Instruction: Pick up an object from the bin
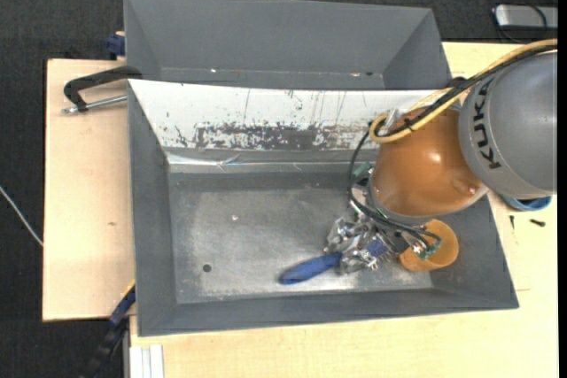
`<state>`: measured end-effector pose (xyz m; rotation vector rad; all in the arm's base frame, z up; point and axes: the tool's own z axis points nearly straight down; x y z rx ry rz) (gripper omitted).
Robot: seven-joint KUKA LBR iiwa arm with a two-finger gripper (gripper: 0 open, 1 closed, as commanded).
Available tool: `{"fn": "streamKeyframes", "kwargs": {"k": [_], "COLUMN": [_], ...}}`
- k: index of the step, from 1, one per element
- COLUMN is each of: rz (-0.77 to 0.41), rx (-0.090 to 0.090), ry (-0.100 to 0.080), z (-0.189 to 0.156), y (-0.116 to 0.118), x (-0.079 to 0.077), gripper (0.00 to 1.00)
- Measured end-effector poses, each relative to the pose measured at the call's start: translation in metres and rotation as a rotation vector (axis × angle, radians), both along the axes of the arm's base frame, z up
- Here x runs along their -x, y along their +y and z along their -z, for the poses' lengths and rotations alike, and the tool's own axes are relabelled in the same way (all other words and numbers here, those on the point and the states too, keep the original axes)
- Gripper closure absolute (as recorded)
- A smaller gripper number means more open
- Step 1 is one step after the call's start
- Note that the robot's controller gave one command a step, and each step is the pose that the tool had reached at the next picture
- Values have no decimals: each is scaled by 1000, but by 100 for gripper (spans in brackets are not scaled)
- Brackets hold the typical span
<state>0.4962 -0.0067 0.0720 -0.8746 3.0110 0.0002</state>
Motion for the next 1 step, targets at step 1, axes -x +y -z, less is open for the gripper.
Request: {"fn": "streamKeyframes", "kwargs": {"k": [1], "rz": [-487], "rx": [7], "ry": [-4], "z": [-215], "y": [-95], "x": [0], "gripper": [100]}}
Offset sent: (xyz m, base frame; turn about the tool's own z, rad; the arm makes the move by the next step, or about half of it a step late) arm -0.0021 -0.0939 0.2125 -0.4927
